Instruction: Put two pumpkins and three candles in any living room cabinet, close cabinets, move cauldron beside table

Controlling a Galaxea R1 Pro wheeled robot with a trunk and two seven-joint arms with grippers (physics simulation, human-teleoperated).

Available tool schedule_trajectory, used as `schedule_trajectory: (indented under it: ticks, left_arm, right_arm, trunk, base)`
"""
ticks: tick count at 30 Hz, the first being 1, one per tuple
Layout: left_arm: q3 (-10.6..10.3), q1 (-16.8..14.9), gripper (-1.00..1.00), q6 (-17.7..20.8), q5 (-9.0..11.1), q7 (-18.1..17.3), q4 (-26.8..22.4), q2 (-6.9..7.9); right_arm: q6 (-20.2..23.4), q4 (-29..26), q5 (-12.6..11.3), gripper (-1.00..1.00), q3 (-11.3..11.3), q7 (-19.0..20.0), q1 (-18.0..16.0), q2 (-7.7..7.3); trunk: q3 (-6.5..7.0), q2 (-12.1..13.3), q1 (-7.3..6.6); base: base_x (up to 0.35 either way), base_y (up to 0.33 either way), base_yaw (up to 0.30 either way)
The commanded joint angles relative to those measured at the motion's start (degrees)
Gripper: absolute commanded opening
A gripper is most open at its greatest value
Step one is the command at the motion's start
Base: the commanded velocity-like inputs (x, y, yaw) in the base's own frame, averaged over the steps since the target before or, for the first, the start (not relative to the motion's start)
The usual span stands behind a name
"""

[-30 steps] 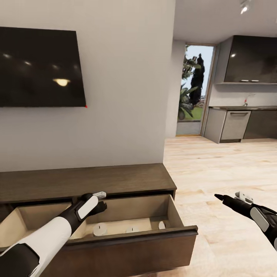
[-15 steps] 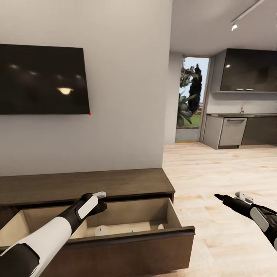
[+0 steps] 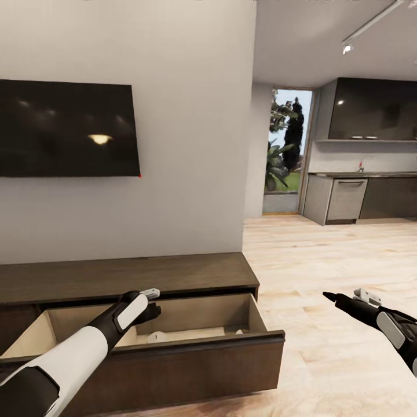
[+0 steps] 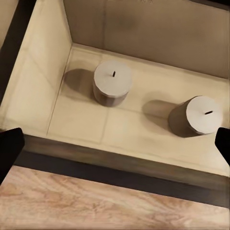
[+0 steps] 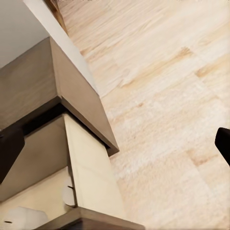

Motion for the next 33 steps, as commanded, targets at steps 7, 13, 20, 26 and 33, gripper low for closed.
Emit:
schedule_trajectory:
  ticks: [7,13,20,26,33]
  left_arm:
    - [-0.4,-0.1,1.00,0.0,0.5,0.6,-0.5,0.14]
    - [-0.2,-0.1,1.00,0.0,0.4,0.7,-0.9,0.17]
    - [-0.1,-0.1,1.00,0.0,0.4,0.9,-5.2,0.73]
    - [-0.1,-0.1,1.00,0.4,0.4,0.9,-7.8,0.96]
    - [0.0,-0.1,1.00,1.7,0.4,1.0,-8.0,0.89]
  right_arm:
    - [0.4,-0.1,-0.1,1.00,0.2,0.1,0.0,0.06]
    - [0.5,-0.1,0.0,1.00,0.5,-0.1,0.0,0.09]
    - [-0.1,-0.1,0.0,1.00,0.5,-0.1,0.0,0.09]
    - [-0.2,-0.1,0.0,1.00,0.5,-0.1,0.0,0.10]
    - [-0.2,-0.1,0.0,1.00,0.6,-0.1,0.0,0.17]
  trunk:
    - [1.19,2.8,-1.56]
    - [2.27,5.2,-2.88]
    - [3.52,8.0,-4.41]
    - [4.60,10.4,-5.73]
    - [5.86,13.2,-7.27]
  base:
    - [-0.009,0.000,0.000]
    - [0.000,0.000,0.000]
    - [-0.180,0.017,0.000]
    - [-0.096,0.011,0.000]
    - [-0.007,0.001,0.000]
